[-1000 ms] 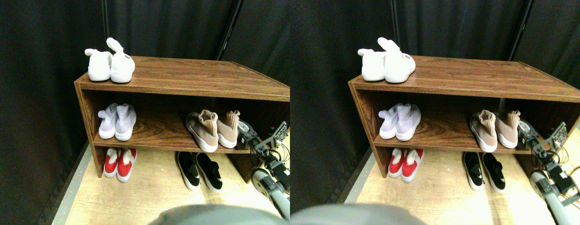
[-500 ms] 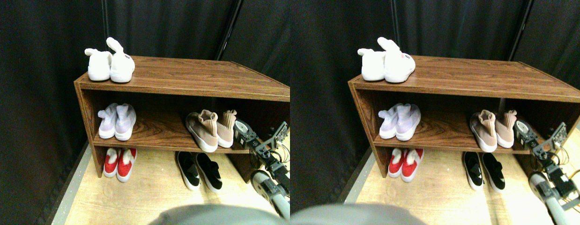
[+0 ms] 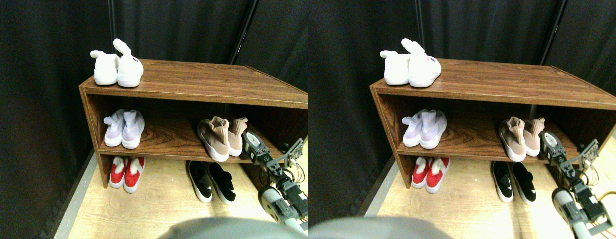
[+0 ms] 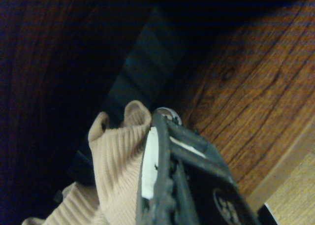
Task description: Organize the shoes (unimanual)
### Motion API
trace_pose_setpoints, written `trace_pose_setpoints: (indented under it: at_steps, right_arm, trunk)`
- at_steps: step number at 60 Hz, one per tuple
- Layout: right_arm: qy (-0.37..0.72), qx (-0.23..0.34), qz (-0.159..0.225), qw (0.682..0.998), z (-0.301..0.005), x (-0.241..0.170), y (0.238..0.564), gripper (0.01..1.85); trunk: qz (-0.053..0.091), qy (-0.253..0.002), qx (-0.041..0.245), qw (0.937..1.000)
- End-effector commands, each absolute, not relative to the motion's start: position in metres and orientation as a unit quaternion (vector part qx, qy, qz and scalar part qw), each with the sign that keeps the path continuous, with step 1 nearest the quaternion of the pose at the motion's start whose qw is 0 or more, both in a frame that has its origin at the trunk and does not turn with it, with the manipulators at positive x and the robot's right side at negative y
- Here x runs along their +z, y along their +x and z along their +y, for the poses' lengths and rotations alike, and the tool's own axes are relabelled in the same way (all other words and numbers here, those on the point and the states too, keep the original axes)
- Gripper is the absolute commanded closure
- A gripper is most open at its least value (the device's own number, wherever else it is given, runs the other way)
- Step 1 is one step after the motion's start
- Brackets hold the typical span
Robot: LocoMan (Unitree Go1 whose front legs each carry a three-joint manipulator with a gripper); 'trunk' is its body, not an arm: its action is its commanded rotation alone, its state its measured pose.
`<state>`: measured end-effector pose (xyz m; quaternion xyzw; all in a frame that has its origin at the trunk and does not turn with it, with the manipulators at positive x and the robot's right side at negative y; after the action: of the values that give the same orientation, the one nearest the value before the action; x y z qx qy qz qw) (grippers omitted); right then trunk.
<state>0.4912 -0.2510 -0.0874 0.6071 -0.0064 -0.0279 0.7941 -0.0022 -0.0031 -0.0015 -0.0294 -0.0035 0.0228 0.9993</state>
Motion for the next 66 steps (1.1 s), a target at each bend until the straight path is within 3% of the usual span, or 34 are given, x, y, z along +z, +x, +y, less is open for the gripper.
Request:
trace_pose_setpoints:
  at_steps: [1,10,26,29,39,51,66]
  right_arm:
    - [0.608,-0.012,-0.013,0.793,-0.245,-0.082,0.49,1.8]
    - [0.598,0.0,-0.006,0.802,-0.244,-0.082,0.491,1.8]
    - [0.556,-0.011,-0.026,0.831,-0.265,-0.077,0.495,1.8]
    - [0.537,-0.011,-0.044,0.843,-0.269,-0.074,0.493,1.8]
    - [0.561,0.009,-0.054,0.826,-0.273,-0.058,0.486,1.8]
    - [0.531,0.045,-0.061,0.844,-0.272,-0.044,0.473,1.8]
    - [0.564,0.068,-0.065,0.82,-0.27,-0.041,0.449,1.8]
  trunk:
    - [0.005,-0.037,0.029,0.9989]
    - [0.005,-0.037,0.029,0.9989]
    - [0.003,-0.033,0.024,0.9992]
    - [0.001,-0.03,0.023,0.9993]
    - [-0.002,-0.026,0.018,0.9995]
    - [-0.004,-0.023,0.016,0.9996]
    - [-0.003,-0.023,0.016,0.9996]
